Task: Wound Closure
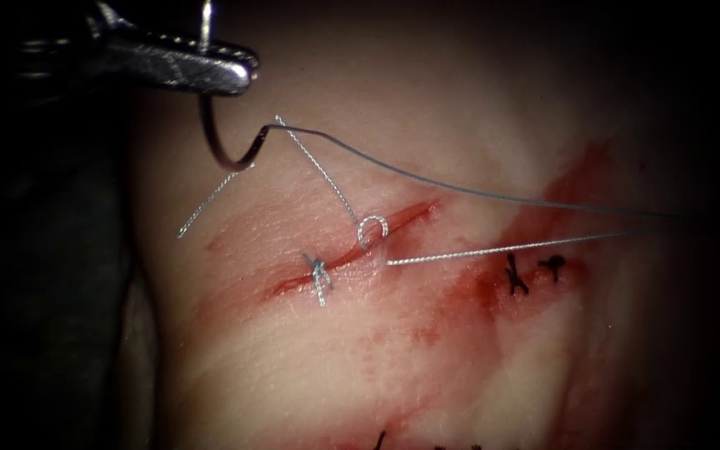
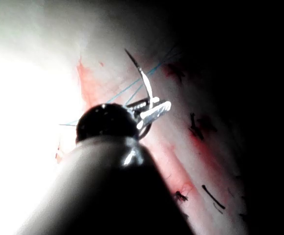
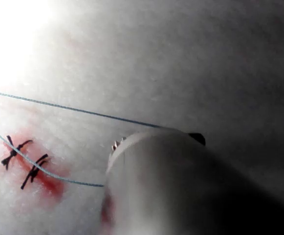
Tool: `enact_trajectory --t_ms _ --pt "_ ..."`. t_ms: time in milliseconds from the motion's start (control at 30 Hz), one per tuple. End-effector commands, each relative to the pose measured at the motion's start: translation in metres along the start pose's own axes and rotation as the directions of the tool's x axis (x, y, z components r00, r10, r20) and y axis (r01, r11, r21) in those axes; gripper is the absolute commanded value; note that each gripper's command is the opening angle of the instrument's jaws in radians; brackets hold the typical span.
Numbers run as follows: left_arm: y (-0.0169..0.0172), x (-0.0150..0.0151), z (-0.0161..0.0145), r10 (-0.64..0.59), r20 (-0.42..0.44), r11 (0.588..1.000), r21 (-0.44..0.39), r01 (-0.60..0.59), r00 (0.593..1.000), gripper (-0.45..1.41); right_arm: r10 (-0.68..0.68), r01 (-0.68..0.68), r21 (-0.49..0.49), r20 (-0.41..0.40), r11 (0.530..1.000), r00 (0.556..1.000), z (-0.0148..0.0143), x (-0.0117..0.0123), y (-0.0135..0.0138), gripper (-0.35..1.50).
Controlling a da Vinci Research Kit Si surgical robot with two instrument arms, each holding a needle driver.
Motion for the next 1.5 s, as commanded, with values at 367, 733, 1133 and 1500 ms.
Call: enact_trajectory --t_ms 367,733,1133,1500 --pt "-0.0005 0.0 0.0005 0.0 0.0 1.0 0.0 0.0 1.0 -0.45 0.017 -0.018 -0.022 -0.027 1.0 0.999 -0.0001 -0.0007 0.0033 -0.35" --pt "-0.0005 0.0 0.0005 0.0 0.0 1.0 0.0 0.0 1.0 -0.45 0.023 -0.024 -0.027 -0.035 0.999 0.999 -0.0002 -0.0011 0.0054 -0.35" --pt "-0.0005 0.0 0.0008 0.001 -0.002 1.0 0.002 -0.001 1.0 -0.45 -0.057 0.06 0.008 -0.212 0.998 0.976 -0.0065 0.0035 -0.0053 0.98" --pt "-0.0006 0.0 0.0007 0.001 -0.005 1.0 0.007 -0.001 1.0 -0.45 -0.111 0.259 0.423 -0.344 0.868 0.932 -0.0149 0.0094 -0.0236 0.76"
